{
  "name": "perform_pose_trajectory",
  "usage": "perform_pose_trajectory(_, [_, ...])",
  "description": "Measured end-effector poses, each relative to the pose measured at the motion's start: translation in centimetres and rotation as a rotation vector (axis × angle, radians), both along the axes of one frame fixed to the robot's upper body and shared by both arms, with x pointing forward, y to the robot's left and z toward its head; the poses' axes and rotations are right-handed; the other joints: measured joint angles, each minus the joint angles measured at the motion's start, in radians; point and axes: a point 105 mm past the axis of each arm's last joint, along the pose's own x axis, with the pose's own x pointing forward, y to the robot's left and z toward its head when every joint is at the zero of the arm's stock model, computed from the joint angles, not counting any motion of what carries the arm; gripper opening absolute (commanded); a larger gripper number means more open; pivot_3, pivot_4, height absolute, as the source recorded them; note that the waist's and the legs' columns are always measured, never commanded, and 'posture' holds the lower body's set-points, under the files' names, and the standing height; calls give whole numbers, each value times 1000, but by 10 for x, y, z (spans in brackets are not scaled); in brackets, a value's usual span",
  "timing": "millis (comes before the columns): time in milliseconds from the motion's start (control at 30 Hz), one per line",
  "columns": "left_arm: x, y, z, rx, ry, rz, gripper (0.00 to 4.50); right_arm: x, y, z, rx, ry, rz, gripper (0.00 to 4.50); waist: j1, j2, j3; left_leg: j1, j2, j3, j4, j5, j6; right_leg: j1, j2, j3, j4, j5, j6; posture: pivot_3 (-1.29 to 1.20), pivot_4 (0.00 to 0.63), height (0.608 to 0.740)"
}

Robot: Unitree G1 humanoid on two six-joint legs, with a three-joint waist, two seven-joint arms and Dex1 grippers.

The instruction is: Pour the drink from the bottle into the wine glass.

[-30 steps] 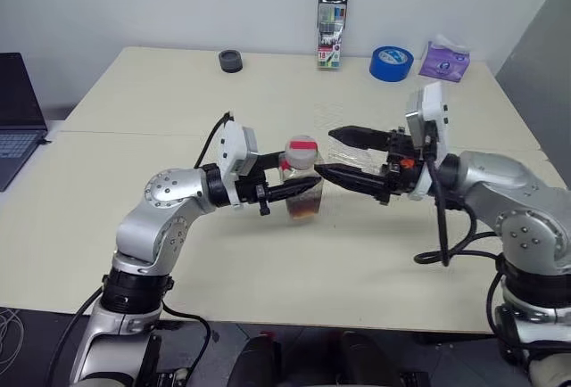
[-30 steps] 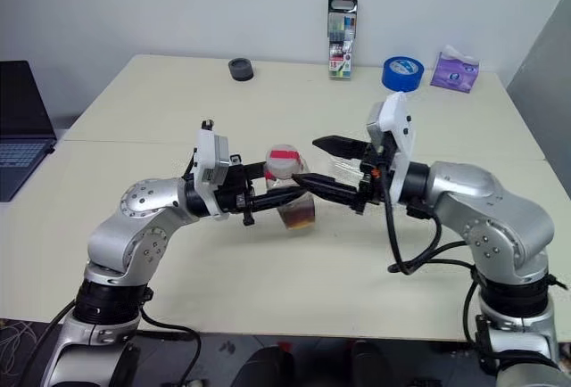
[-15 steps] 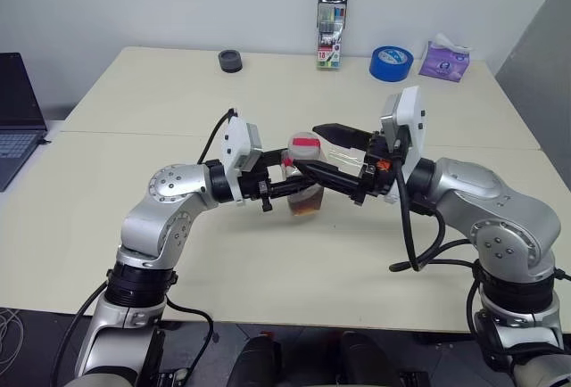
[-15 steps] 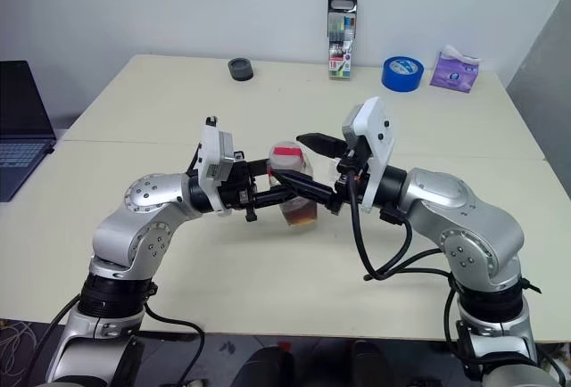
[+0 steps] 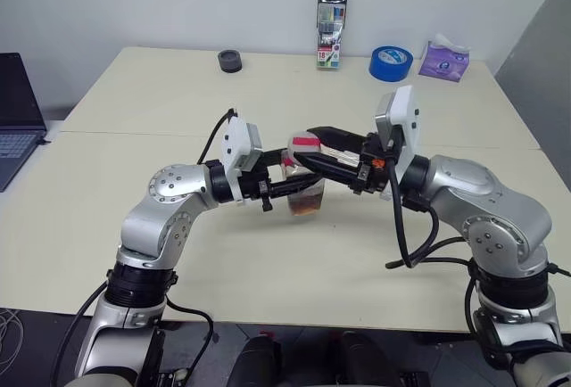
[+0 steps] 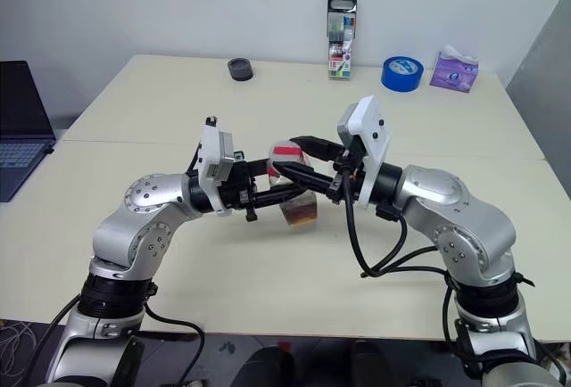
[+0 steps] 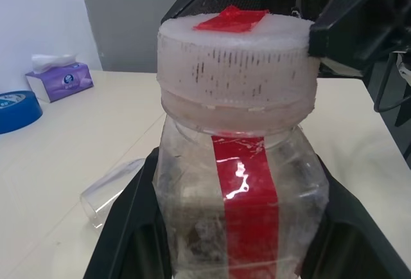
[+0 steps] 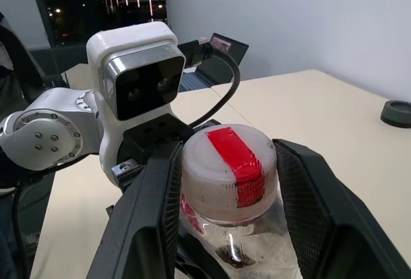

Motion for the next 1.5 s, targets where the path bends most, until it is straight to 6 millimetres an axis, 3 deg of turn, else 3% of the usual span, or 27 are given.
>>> perform_pose_trajectory(200, [-7,-3,-3,8,5,-20,1877,-3,-5,0,-49,-7,68,1828,0,0,0,0,0,0,0,0,0,0,0,0,0,0,0,0,150,740])
perform_pose_trajectory(400, [-35,-10,-6,51,61,-148,1877,-8,-16,5,-226,-41,397,1828,-13,0,1,1,0,0,0,0,1,1,1,0,0,0,0,0,150,740])
perform_pose_trajectory(533, [-34,-7,-9,44,110,-134,1877,3,-18,10,-288,-69,503,1828,-20,0,1,1,1,0,0,0,1,1,1,0,1,0,0,0,150,740])
perform_pose_trajectory(567, [-31,-3,-7,37,111,-114,1877,9,-23,12,-294,-68,489,1828,-19,0,1,1,1,0,1,0,1,1,1,0,1,0,0,0,150,740])
perform_pose_trajectory(667, [-40,-8,0,30,80,-179,1877,39,-52,9,-325,-7,301,2369,-8,0,1,-1,0,0,1,0,0,1,-1,0,-1,0,0,0,150,740])
perform_pose_trajectory(833, [-41,-9,4,29,48,-201,1877,23,-70,0,-335,58,251,4067,4,0,1,-2,0,0,0,0,0,0,-1,-1,-3,0,0,0,150,740])
perform_pose_trajectory(933, [-34,-6,1,31,51,-168,1877,6,-73,-4,-296,108,216,4067,4,0,1,-1,0,0,0,0,0,0,-1,0,-2,0,0,0,150,740])
perform_pose_trajectory(1067, [-29,-4,-1,25,48,-149,1877,-13,-61,-8,-222,121,169,4067,2,0,1,0,0,0,0,0,1,0,0,0,0,0,0,0,150,740])
perform_pose_trajectory(1267, [-24,-6,-1,22,34,-141,1877,-14,-38,-2,-77,96,62,4067,2,0,2,0,0,0,1,0,0,0,0,0,0,0,0,0,150,740])
perform_pose_trajectory(1500, [-19,-6,-1,16,39,-125,1877,-12,-31,4,-33,79,8,4067,2,0,2,0,0,0,1,0,0,0,0,0,0,0,0,0,150,740])
